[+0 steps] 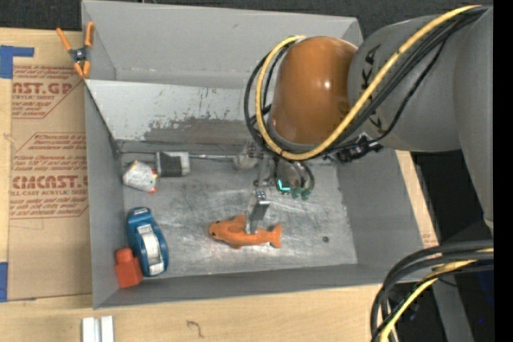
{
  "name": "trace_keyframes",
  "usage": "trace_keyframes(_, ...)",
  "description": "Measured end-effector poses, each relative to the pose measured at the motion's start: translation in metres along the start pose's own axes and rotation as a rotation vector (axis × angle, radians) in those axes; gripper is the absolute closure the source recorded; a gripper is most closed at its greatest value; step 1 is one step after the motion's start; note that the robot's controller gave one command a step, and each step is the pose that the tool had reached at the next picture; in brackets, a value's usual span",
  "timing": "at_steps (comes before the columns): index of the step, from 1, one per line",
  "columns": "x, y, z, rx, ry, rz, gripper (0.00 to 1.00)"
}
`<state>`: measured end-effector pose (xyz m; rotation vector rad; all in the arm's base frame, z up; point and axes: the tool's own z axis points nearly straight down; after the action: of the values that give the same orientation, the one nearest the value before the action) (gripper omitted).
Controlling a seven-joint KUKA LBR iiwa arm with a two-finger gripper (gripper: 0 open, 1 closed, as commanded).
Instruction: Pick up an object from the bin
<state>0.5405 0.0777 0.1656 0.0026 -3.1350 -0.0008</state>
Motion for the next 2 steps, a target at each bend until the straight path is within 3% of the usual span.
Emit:
trace_keyframes(1,-0.002,0.000,-0.004,-0.001,-0.008,0.001,0.00)
trace_keyframes(2,0.027,-0.006,0.090,0.000,-0.021,-0.271,1.00)
